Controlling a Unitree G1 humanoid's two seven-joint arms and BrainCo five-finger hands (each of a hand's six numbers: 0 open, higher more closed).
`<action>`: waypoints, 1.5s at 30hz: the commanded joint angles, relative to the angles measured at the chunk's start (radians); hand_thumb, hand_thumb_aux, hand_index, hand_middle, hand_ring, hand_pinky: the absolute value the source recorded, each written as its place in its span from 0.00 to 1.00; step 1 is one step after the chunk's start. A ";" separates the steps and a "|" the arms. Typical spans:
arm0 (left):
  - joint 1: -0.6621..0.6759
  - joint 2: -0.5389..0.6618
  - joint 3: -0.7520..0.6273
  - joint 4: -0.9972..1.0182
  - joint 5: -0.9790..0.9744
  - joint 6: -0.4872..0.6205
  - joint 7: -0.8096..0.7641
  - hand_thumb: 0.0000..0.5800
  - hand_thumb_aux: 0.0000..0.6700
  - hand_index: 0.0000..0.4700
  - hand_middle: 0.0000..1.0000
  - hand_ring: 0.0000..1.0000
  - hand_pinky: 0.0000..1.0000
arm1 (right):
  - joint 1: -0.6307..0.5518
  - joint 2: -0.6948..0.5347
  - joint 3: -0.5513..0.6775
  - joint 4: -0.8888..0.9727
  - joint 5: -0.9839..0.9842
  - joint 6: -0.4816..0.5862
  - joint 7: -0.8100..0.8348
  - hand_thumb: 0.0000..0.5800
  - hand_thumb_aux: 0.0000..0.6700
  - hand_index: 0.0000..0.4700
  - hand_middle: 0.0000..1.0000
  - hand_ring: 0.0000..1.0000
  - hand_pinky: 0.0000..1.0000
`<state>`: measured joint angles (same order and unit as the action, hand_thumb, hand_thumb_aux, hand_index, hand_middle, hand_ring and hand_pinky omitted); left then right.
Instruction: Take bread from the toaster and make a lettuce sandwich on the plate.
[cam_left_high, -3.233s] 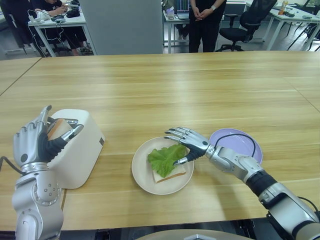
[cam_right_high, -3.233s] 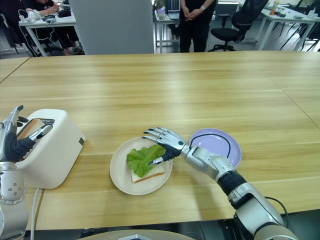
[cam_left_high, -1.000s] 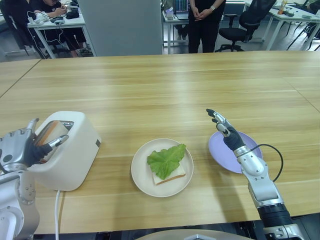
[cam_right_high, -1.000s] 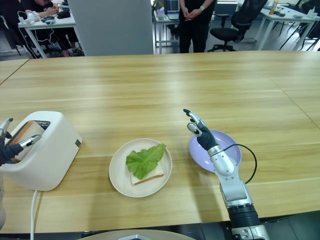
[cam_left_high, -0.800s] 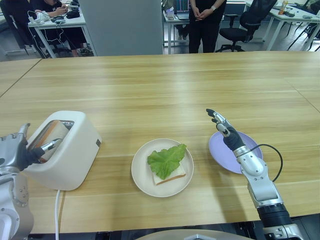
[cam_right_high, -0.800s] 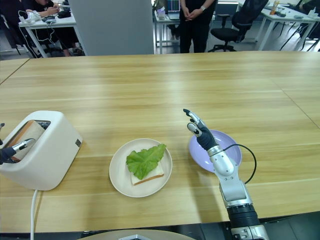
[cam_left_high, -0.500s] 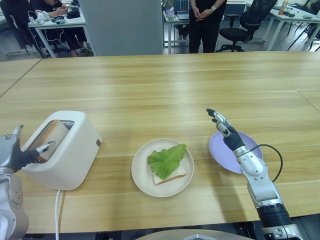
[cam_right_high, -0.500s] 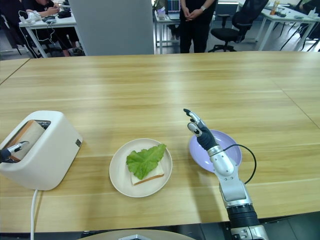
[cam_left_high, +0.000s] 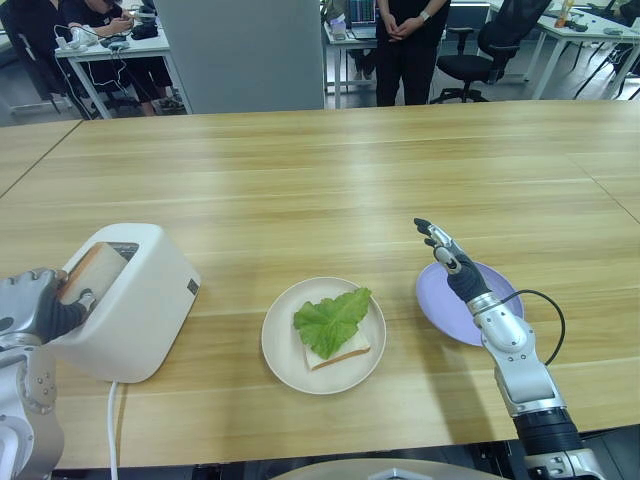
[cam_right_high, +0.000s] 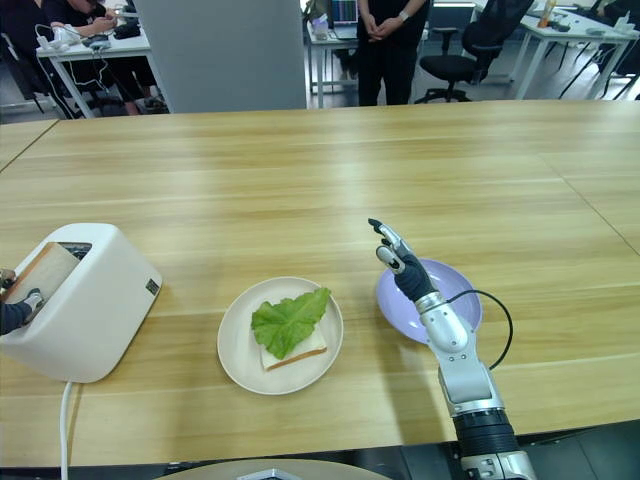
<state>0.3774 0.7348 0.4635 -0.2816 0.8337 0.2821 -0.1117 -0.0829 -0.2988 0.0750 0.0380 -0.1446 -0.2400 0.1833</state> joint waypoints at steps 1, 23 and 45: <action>-0.019 -0.011 -0.004 0.017 -0.018 -0.009 0.023 1.00 1.00 0.98 0.35 0.35 0.35 | -0.008 0.002 0.002 0.024 -0.012 -0.006 -0.004 0.00 0.00 0.00 0.00 0.00 0.00; -0.307 -0.056 0.097 0.009 -0.193 -0.002 0.131 1.00 1.00 0.98 0.64 0.64 0.64 | -0.048 0.025 0.010 0.077 -0.029 -0.029 -0.017 0.00 0.00 0.00 0.00 0.00 0.00; -0.540 -0.358 -0.172 -0.217 -0.901 0.214 -0.203 1.00 1.00 0.98 0.69 0.69 0.69 | -0.099 -0.023 -0.001 0.051 -0.129 -0.057 -0.066 0.00 0.00 0.00 0.00 0.00 0.00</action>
<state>-0.1832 0.3834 0.3427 -0.5230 -0.0259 0.4558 -0.2715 -0.1789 -0.2958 0.0835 0.1240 -0.2312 -0.2815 0.1357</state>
